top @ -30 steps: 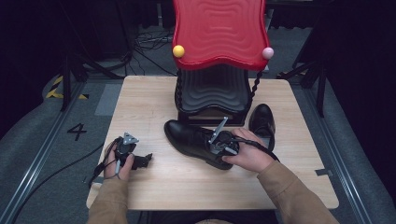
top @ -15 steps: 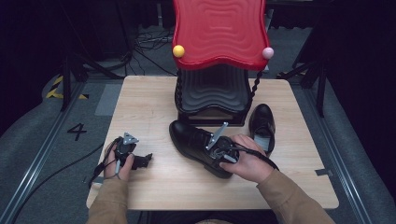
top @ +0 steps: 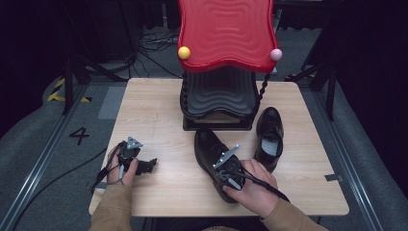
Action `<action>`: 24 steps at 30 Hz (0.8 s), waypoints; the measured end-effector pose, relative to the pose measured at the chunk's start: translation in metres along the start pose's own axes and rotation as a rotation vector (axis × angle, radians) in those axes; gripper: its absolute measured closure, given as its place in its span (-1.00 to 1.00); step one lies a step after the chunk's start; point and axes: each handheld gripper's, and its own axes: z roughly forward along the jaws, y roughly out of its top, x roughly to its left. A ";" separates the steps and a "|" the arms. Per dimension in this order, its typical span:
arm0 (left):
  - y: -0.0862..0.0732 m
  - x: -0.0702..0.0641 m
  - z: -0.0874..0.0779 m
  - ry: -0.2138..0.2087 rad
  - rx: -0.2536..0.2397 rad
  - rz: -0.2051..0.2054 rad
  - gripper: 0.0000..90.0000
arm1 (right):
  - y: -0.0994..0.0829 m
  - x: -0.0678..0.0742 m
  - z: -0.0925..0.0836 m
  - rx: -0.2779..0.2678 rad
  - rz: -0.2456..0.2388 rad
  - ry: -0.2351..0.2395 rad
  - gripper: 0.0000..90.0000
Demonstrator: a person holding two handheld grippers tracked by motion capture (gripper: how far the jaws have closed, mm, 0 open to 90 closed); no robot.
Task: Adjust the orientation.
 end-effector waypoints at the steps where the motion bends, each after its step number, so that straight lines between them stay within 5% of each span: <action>1: 0.000 0.000 0.000 0.000 0.000 0.000 -1.00 | 0.000 0.000 0.001 0.012 -0.008 0.001 0.81; 5: 0.000 0.000 0.000 0.000 0.000 0.000 -1.00 | -0.001 -0.003 0.005 0.026 0.015 0.063 0.59; 18: 0.001 0.000 0.001 -0.001 -0.003 0.002 -1.00 | -0.009 -0.011 -0.016 -0.046 0.038 0.092 0.38; 24: 0.001 0.000 0.001 -0.002 -0.002 0.003 -1.00 | -0.014 -0.022 -0.040 -0.123 0.035 0.091 0.36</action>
